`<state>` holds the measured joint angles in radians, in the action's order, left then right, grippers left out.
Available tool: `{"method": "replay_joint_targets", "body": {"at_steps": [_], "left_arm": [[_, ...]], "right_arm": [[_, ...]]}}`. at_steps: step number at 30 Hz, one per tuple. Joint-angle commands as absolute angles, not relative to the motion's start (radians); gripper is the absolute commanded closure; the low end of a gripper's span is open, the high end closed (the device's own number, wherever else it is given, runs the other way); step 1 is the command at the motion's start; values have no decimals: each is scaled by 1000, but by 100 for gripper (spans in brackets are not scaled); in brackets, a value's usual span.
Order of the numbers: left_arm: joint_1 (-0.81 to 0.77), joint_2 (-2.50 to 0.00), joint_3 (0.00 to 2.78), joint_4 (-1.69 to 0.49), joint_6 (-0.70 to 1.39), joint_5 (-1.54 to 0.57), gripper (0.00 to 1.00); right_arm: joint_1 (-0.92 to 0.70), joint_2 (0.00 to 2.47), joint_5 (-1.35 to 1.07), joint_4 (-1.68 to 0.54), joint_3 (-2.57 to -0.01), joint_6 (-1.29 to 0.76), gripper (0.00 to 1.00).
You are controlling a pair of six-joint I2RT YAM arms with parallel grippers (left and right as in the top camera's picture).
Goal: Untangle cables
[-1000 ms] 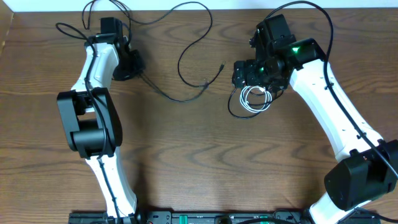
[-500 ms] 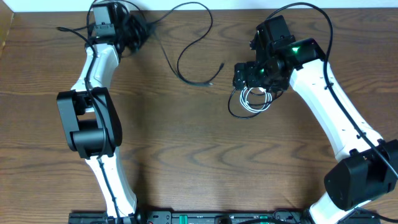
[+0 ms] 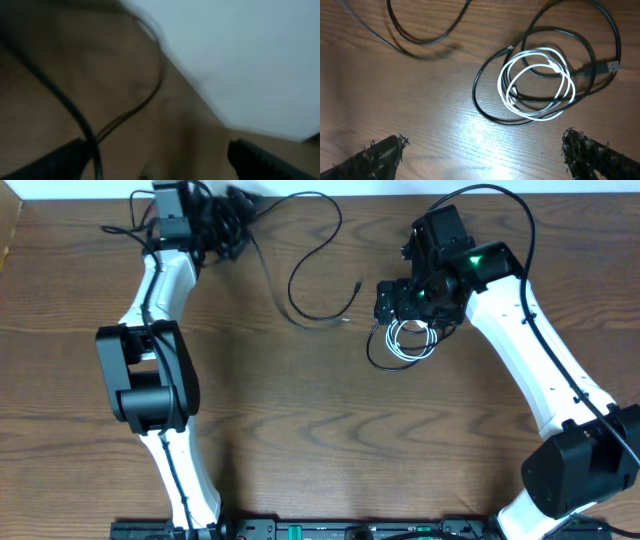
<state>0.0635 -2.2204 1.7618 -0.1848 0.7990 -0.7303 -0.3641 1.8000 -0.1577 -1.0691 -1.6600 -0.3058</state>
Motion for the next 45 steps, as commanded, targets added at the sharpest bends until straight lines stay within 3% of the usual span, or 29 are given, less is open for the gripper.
{"method": "replay_joint_targets", "body": {"at_steps": [1, 7, 13, 18, 31, 33, 34, 45], "left_arm": [[49, -2228, 1771, -302, 487, -673, 4], [60, -2220, 1771, -572, 302, -525, 3], [-10, -2223, 1771, -707, 300, -522, 4], [-100, -2237, 1771, -803, 343, -372, 3], [-245, -2245, 1749, -789, 508, -205, 4], [-258, -2245, 1739, -782, 512, -204, 14], [-268, -2245, 1731, -775, 516, -203, 25], [-324, -2254, 1705, -741, 651, -126, 25]], "right_arm": [[-375, 1802, -157, -1065, -1649, -299, 1], [-375, 1802, -157, -1061, -1633, -299, 1], [-375, 1802, -157, -1050, -1632, -299, 1], [-375, 1802, -157, -1056, -1626, -299, 1], [-375, 1802, -157, -1055, -1626, -298, 1], [-375, 1802, -156, -1055, -1626, -298, 1], [-375, 1802, -156, -1054, -1626, -298, 1], [-375, 1802, -157, -1055, -1626, -298, 1]]}}
